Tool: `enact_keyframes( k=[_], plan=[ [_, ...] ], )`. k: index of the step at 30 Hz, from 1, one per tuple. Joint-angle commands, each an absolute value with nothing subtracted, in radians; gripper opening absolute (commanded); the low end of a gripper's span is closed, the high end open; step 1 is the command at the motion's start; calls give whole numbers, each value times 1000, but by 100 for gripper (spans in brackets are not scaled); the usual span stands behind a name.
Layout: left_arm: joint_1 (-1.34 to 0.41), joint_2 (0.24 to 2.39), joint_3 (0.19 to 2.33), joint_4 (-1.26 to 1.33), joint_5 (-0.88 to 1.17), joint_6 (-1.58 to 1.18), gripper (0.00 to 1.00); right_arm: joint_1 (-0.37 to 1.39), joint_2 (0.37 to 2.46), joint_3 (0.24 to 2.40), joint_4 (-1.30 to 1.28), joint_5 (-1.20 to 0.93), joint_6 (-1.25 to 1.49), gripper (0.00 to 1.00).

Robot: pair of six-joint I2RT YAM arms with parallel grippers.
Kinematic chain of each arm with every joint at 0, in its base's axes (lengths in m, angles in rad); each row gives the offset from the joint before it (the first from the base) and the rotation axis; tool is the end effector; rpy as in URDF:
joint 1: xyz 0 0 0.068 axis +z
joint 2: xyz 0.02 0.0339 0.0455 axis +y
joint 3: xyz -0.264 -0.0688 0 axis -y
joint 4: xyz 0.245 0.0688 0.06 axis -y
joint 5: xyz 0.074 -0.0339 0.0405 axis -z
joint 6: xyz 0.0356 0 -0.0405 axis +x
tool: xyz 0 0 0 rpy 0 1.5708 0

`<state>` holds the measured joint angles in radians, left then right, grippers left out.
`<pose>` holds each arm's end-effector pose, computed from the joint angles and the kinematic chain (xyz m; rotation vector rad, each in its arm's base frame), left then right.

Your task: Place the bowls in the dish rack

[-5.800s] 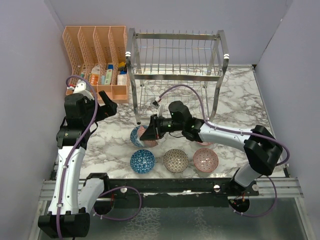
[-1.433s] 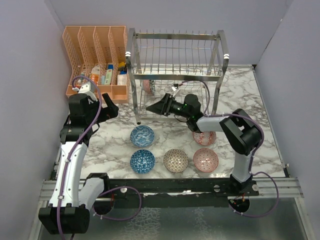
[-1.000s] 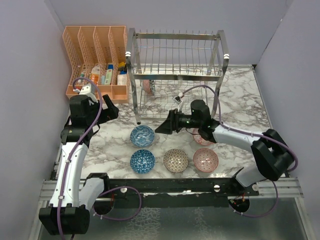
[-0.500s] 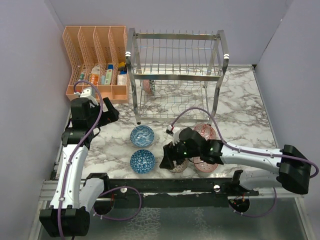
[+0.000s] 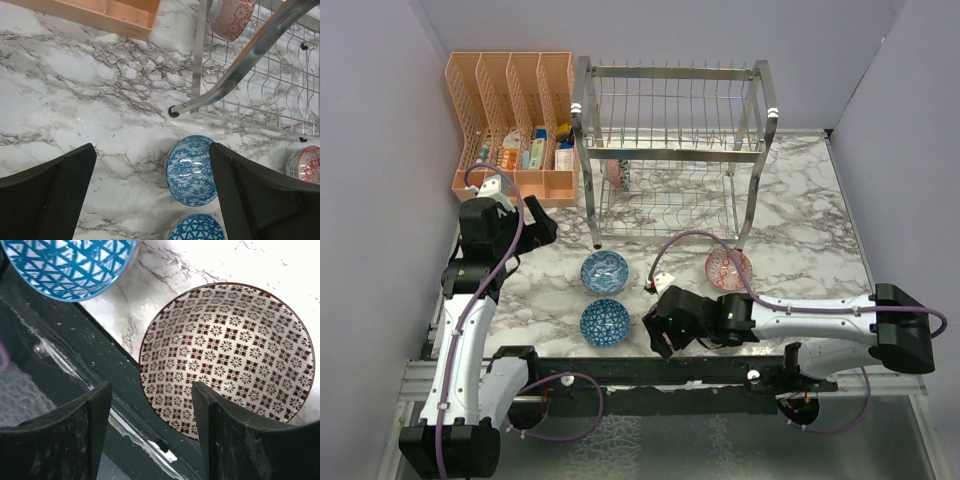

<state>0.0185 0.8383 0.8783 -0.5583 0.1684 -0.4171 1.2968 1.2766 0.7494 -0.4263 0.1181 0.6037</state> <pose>0.1807 -0.0026 0.3255 -0.3542 2.0782 -0.4164 0.0713 0.2383 0.2056 -0.8459 2.4882 0.5912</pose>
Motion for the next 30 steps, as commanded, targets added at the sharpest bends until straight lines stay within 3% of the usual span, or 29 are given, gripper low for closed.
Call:
enact_keyframes(
  k=[1,8,13,24,26,30],
  plan=[
    [21,815,865,-569,162,-425,99,1336,1309,799,-496,224,592,64],
    [21,808,850,-568,161,-422,99,1376,1378,833,-523,288,603,61],
    [22,809,853,-572,158,-415,99,1381,1391,843,-517,296,607,43],
    [21,799,821,-560,161,-420,99,1399,1447,847,-542,328,619,42],
    [21,798,819,-558,161,-419,99,1403,1448,851,-554,345,626,28],
    [21,798,819,-558,161,-418,99,1407,1432,858,-573,371,648,12]
  ],
)
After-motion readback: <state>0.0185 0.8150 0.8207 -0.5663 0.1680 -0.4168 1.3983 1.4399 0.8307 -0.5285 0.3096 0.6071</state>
